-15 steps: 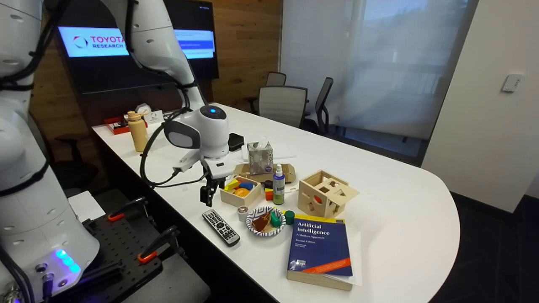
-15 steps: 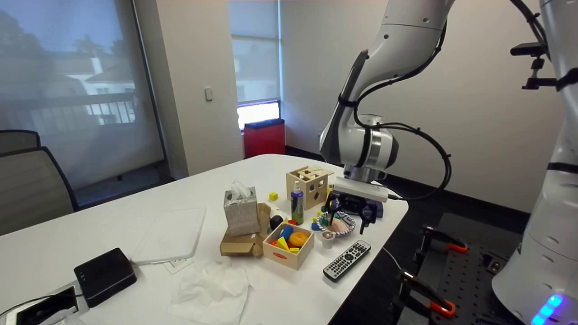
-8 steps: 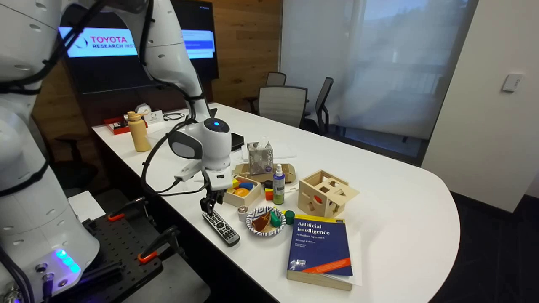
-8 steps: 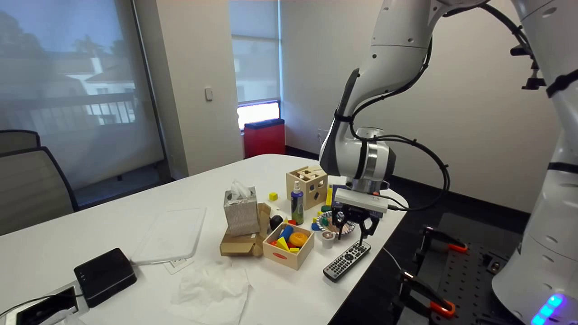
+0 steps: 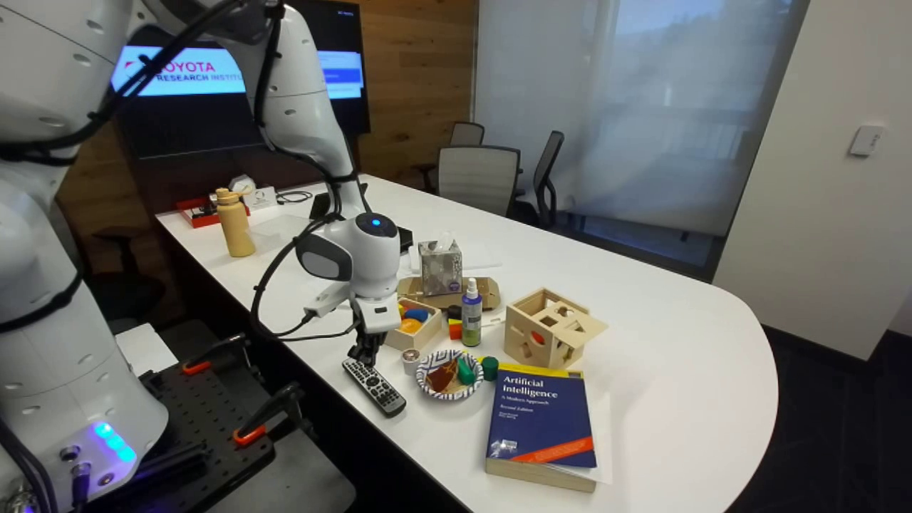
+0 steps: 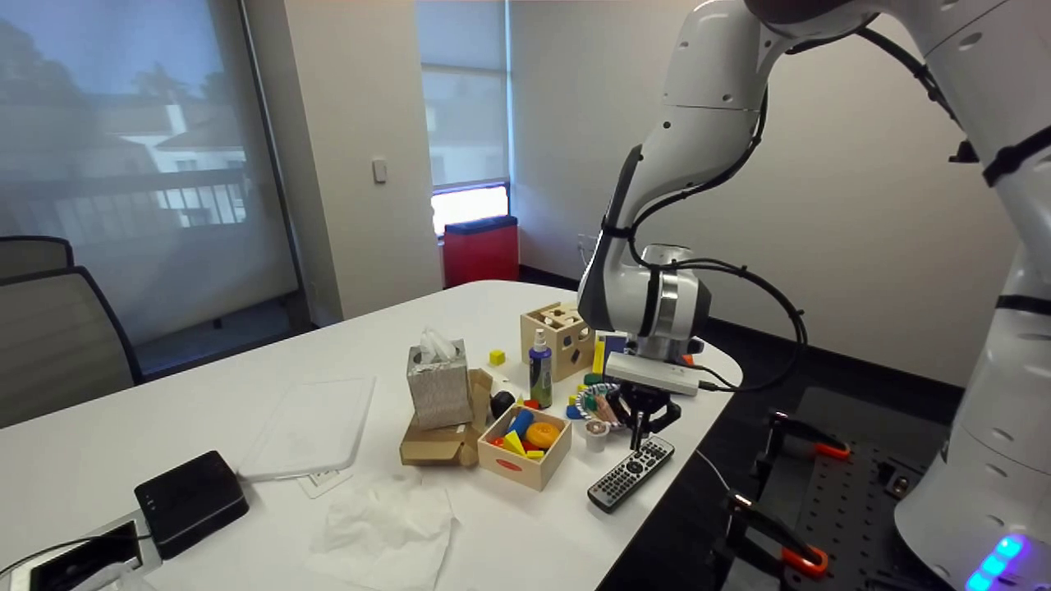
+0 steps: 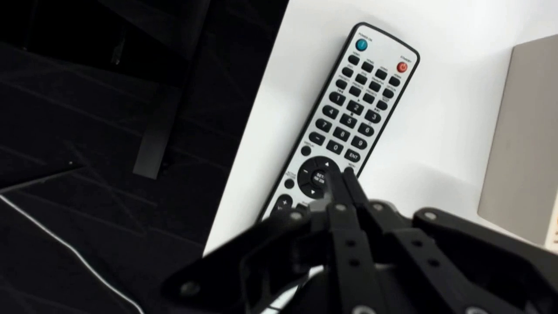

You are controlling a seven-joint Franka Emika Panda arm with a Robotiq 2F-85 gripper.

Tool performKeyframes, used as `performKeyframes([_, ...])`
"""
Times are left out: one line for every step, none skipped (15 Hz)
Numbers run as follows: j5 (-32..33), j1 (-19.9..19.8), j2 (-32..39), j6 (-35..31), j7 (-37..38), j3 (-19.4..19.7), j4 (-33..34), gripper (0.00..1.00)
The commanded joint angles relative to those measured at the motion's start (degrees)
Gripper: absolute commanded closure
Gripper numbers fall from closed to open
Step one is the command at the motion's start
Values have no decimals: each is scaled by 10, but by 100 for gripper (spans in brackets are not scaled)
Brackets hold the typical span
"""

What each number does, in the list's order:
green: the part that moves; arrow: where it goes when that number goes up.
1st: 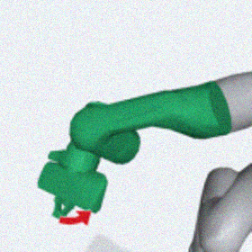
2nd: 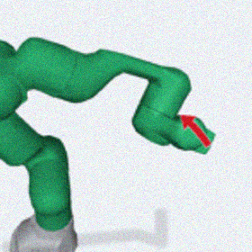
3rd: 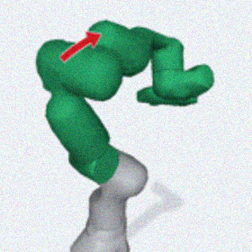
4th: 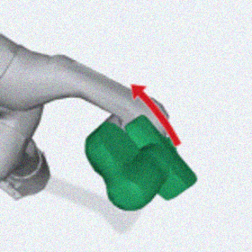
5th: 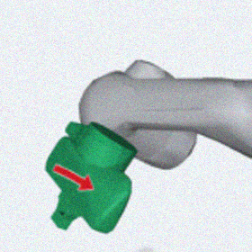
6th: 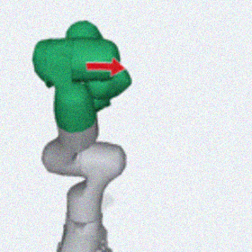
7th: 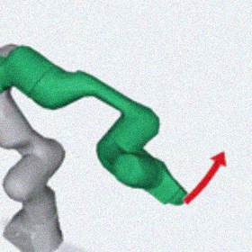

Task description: Press a button on the remote control.

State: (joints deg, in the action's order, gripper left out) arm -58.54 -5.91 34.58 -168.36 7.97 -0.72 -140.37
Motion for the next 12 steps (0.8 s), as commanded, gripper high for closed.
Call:
performKeyframes([11, -1, 26, 5, 4, 11, 27, 100])
performKeyframes([12, -1, 34, 7, 5, 14, 33, 100])
performKeyframes([13, -2, 39, 8, 5, 15, 37, 100])
performKeyframes([11, -4, 42, 11, 3, 13, 40, 100])
performKeyframes([11, -5, 47, 13, 2, 13, 44, 100])
performKeyframes([9, -8, 49, 15, -1, 10, 48, 100])
performKeyframes([9, -7, 51, 17, 2, 11, 48, 100])
performKeyframes([8, -8, 52, 18, 1, 9, 49, 100])
performKeyframes([9, -7, 54, 21, 2, 10, 51, 100])
performKeyframes([9, -7, 55, 23, 4, 11, 50, 100])
performKeyframes([9, -6, 56, 25, 6, 12, 50, 100])
performKeyframes([8, -7, 59, 26, 4, 11, 51, 100])
